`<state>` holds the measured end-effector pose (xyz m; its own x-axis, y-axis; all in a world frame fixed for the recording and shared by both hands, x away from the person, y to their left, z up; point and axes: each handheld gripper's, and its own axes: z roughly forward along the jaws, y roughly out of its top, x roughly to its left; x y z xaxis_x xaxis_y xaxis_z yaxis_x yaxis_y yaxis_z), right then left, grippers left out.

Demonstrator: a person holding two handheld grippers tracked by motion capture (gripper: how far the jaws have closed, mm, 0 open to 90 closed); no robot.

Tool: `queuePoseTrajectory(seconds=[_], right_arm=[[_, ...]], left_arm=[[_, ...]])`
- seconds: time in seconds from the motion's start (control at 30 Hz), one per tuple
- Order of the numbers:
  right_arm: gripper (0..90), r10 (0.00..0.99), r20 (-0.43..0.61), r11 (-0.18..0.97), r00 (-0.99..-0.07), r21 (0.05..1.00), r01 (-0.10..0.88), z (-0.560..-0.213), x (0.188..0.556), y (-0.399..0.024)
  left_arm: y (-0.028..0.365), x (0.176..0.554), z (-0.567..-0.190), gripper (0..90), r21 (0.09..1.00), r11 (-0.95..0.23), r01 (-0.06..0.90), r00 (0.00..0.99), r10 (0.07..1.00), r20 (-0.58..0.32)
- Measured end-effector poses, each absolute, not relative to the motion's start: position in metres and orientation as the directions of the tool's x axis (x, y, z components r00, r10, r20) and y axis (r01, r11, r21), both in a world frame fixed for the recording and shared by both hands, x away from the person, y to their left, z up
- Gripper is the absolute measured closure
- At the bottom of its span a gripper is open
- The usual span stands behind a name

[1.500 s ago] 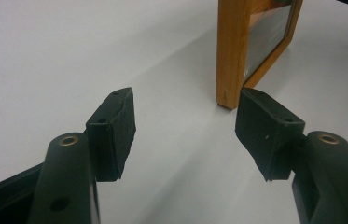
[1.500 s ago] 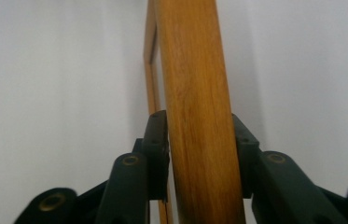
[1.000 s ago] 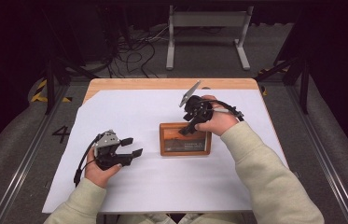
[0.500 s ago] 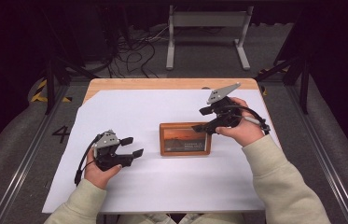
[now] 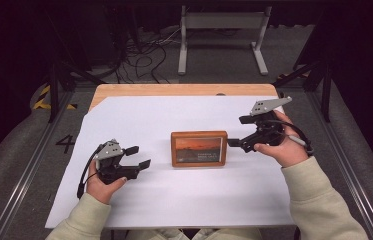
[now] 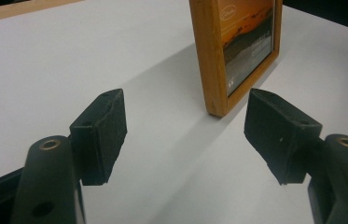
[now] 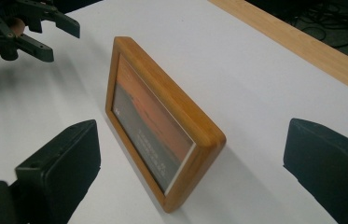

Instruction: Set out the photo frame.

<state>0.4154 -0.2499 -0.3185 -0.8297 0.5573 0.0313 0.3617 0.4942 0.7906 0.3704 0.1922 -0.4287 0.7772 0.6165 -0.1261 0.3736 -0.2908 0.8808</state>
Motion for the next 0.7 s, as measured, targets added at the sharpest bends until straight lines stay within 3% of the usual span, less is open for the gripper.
queuePoseTrajectory(seconds=[0.1, 0.33, 0.7], right_arm=[[4.2, 0.564, 0.025, 0.491, -0.825, 0.793, 0.36, -0.319, 0.414, -0.253], [3.0, 0.683, -0.011, 0.376, -0.73, 0.862, 0.339, -0.331, 0.394, -0.278], [3.0, 0.715, -0.012, 0.325, -0.699, 0.891, 0.317, -0.369, 0.377, -0.295]], left_arm=[[0.194, 0.369, -0.428, 30.1, 0.883, -0.283, 0.375, 0.773, 0.621, -0.129], [0.196, 0.368, -0.428, 29.9, 0.885, -0.284, 0.37, 0.773, 0.623, -0.124], [0.198, 0.365, -0.426, 29.8, 0.892, -0.262, 0.369, 0.763, 0.633, -0.13]])
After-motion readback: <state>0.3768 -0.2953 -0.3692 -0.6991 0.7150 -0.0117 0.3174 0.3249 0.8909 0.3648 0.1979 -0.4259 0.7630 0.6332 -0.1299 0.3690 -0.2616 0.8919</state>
